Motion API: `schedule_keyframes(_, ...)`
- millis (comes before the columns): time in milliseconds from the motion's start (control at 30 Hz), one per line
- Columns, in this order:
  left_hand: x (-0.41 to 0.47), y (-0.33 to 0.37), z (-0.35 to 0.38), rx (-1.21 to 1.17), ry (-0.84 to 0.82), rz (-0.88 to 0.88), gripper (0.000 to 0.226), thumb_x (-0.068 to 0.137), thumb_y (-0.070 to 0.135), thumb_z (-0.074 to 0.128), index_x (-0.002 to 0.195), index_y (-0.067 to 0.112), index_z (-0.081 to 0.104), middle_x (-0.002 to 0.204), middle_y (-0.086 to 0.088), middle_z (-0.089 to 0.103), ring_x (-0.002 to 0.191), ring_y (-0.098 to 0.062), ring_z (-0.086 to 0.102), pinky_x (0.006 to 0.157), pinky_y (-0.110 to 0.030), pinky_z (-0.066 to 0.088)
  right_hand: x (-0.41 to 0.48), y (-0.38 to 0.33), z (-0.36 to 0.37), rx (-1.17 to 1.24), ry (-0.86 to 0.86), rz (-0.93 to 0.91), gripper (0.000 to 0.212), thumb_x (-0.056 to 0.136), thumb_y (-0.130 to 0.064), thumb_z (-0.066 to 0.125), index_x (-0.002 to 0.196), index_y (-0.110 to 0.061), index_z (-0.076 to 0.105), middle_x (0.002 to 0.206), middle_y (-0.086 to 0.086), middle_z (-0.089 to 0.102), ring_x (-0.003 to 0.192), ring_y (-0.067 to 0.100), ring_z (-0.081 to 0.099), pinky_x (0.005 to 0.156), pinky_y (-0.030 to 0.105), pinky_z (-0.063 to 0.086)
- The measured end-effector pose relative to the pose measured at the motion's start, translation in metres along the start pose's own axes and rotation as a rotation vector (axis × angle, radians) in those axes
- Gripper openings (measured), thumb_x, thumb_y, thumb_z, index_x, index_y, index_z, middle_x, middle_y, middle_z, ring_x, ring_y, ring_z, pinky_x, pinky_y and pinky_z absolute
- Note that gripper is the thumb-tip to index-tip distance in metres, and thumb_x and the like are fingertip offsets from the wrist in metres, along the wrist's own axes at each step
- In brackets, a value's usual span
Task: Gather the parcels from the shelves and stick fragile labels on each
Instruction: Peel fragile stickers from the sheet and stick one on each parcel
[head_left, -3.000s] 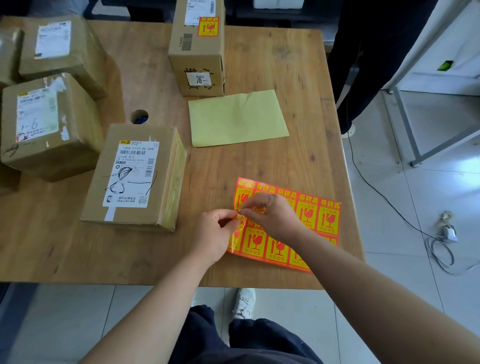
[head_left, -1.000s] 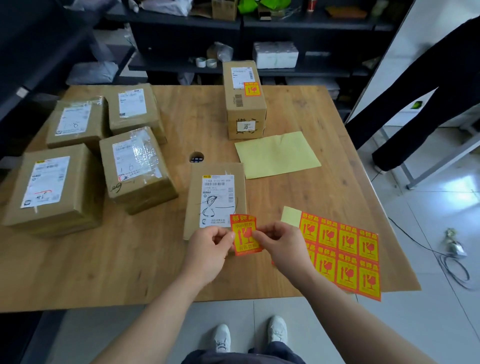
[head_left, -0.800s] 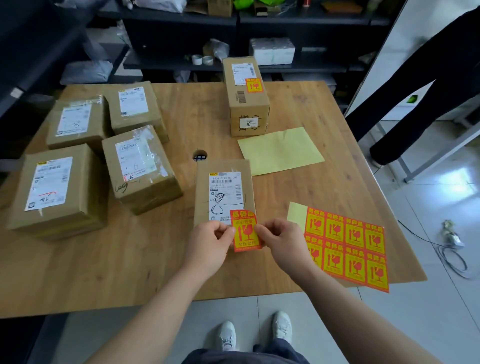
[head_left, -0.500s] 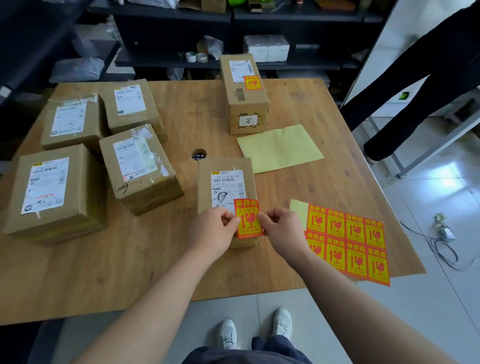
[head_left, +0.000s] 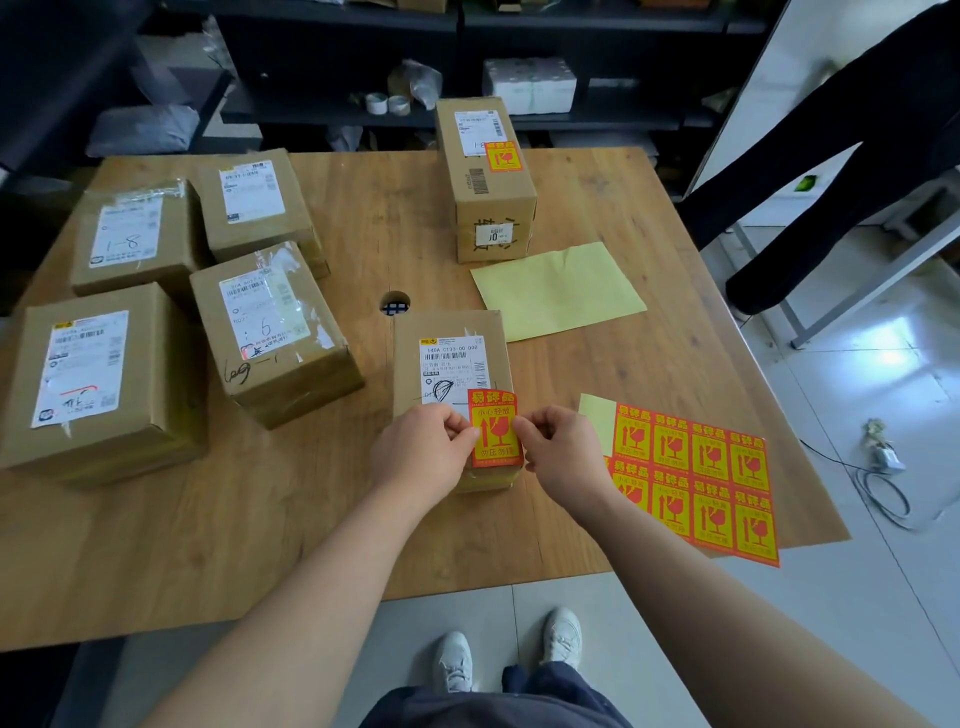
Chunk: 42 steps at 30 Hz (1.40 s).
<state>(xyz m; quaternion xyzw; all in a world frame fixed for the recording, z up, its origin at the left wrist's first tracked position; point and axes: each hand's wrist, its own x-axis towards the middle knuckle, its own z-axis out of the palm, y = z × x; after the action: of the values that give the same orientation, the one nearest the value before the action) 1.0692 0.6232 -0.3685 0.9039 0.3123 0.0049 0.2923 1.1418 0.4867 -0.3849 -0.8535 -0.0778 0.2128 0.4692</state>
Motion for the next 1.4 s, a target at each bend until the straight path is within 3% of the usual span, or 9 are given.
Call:
schedule_keyframes(267, 0.001, 0.002, 0.000, 0.012, 0.015, -0.019, 0.018, 0.085, 0.047, 0.061, 0.076, 0.032, 0.060, 0.071, 0.019, 0.054, 0.062, -0.001, 0.050, 0.048, -0.019, 0.032, 0.003, 0.006, 0.003, -0.014, 0.024, -0.031, 0.015, 0.093, -0.035, 0.057, 0.090, -0.022, 0.064, 0.081, -0.007, 0.068, 0.074, 0.008, 0.066, 0.064, 0.026, 0.058)
schedule_keyframes(633, 0.002, 0.004, -0.002, 0.036, -0.016, -0.020, 0.018, 0.086, 0.047, 0.060, 0.080, 0.031, 0.063, 0.080, 0.017, 0.059, 0.067, -0.005, 0.053, 0.047, -0.020, 0.032, 0.002, 0.005, 0.001, -0.013, 0.012, -0.066, 0.012, 0.093, -0.032, 0.058, 0.090, -0.022, 0.064, 0.080, -0.009, 0.068, 0.072, 0.005, 0.064, 0.055, 0.015, 0.048)
schedule_keyframes(867, 0.003, 0.002, 0.001, 0.017, -0.027, -0.020, 0.020, 0.081, 0.049, 0.065, 0.074, 0.032, 0.059, 0.071, 0.018, 0.060, 0.065, -0.001, 0.055, 0.050, -0.021, 0.038, 0.002, 0.008, 0.003, -0.070, 0.051, -0.108, 0.010, 0.088, -0.029, 0.067, 0.088, -0.021, 0.061, 0.076, -0.008, 0.063, 0.068, 0.005, 0.060, 0.055, 0.014, 0.048)
schedule_keyframes(1033, -0.002, -0.003, 0.004, 0.053, 0.077, 0.064, 0.030, 0.081, 0.049, 0.065, 0.096, 0.032, 0.046, 0.070, 0.015, 0.055, 0.058, -0.003, 0.052, 0.044, -0.020, 0.032, -0.001, 0.009, 0.001, -0.040, 0.079, -0.106, 0.025, 0.083, -0.032, 0.072, 0.097, -0.025, 0.052, 0.074, -0.006, 0.059, 0.065, 0.007, 0.056, 0.050, 0.014, 0.043)
schedule_keyframes(1100, -0.005, -0.006, 0.006, 0.053, 0.123, 0.159, 0.030, 0.082, 0.046, 0.065, 0.098, 0.031, 0.044, 0.072, 0.015, 0.052, 0.055, -0.005, 0.050, 0.042, -0.019, 0.028, -0.001, 0.010, 0.000, -0.089, 0.055, -0.170, 0.016, 0.085, -0.030, 0.070, 0.088, -0.025, 0.055, 0.075, -0.006, 0.059, 0.065, 0.008, 0.054, 0.050, 0.017, 0.045)
schedule_keyframes(1200, -0.011, -0.012, 0.010, 0.104, 0.175, 0.317, 0.017, 0.087, 0.040, 0.062, 0.097, 0.026, 0.060, 0.091, 0.009, 0.061, 0.074, -0.009, 0.058, 0.047, -0.020, 0.033, -0.003, 0.010, -0.001, -0.181, 0.042, -0.318, 0.003, 0.088, -0.024, 0.066, 0.091, -0.025, 0.065, 0.078, -0.007, 0.054, 0.066, 0.006, 0.051, 0.057, 0.022, 0.042)
schedule_keyframes(1300, -0.011, -0.018, 0.015, 0.164, 0.227, 0.418, 0.027, 0.087, 0.034, 0.064, 0.112, 0.023, 0.069, 0.089, 0.003, 0.063, 0.085, -0.019, 0.059, 0.062, -0.029, 0.041, -0.004, 0.011, -0.001, -0.329, 0.035, -0.469, 0.022, 0.092, -0.022, 0.061, 0.112, -0.019, 0.071, 0.089, -0.004, 0.053, 0.072, 0.010, 0.054, 0.063, 0.024, 0.047)
schedule_keyframes(1400, -0.010, -0.022, 0.018, 0.223, 0.259, 0.461, 0.032, 0.086, 0.031, 0.066, 0.117, 0.024, 0.067, 0.083, 0.000, 0.058, 0.082, -0.022, 0.055, 0.065, -0.032, 0.036, -0.004, 0.013, -0.004, -0.506, 0.026, -0.600, 0.029, 0.094, -0.022, 0.058, 0.122, -0.020, 0.066, 0.092, 0.005, 0.054, 0.070, 0.021, 0.055, 0.060, 0.034, 0.049)
